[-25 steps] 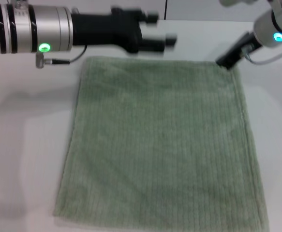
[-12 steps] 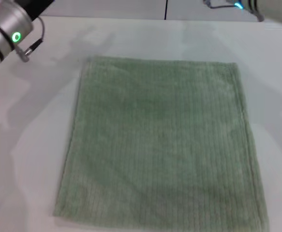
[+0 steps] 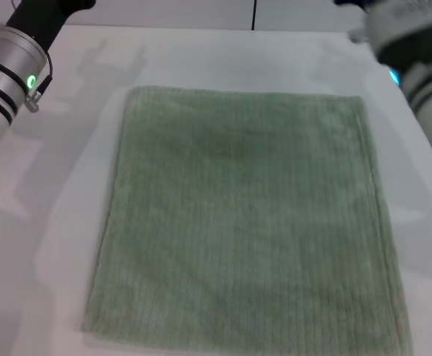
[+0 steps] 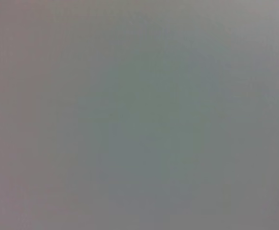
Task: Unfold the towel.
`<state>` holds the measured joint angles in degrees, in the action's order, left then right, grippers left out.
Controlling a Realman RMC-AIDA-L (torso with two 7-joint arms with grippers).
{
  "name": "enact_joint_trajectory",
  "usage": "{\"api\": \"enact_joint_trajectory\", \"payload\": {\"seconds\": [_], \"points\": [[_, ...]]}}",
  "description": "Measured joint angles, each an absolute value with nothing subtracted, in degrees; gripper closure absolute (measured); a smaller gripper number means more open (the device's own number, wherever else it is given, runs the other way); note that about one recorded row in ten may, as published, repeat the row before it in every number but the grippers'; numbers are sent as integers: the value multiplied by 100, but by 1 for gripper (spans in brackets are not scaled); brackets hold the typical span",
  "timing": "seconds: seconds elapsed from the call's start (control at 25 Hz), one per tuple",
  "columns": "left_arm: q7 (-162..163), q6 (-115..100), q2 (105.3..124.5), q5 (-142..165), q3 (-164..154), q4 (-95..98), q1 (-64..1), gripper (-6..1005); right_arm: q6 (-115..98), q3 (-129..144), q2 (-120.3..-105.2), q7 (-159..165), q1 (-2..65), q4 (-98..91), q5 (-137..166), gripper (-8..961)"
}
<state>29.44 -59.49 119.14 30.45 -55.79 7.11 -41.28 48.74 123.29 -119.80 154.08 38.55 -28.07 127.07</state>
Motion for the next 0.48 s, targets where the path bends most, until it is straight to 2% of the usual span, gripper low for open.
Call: {"api": "enact_joint_trajectory", "payload": {"seconds": [0.24, 0.48], "points": [[2505, -5947, 11919, 2904, -5570, 457, -4196, 197, 5143, 12187, -11928, 16546, 3212, -2431, 12686, 900], [2550, -5941, 11918, 2893, -5572, 396, -4197, 197, 5252, 11877, -11926, 16819, 3001, -2089, 12681, 899]]}}
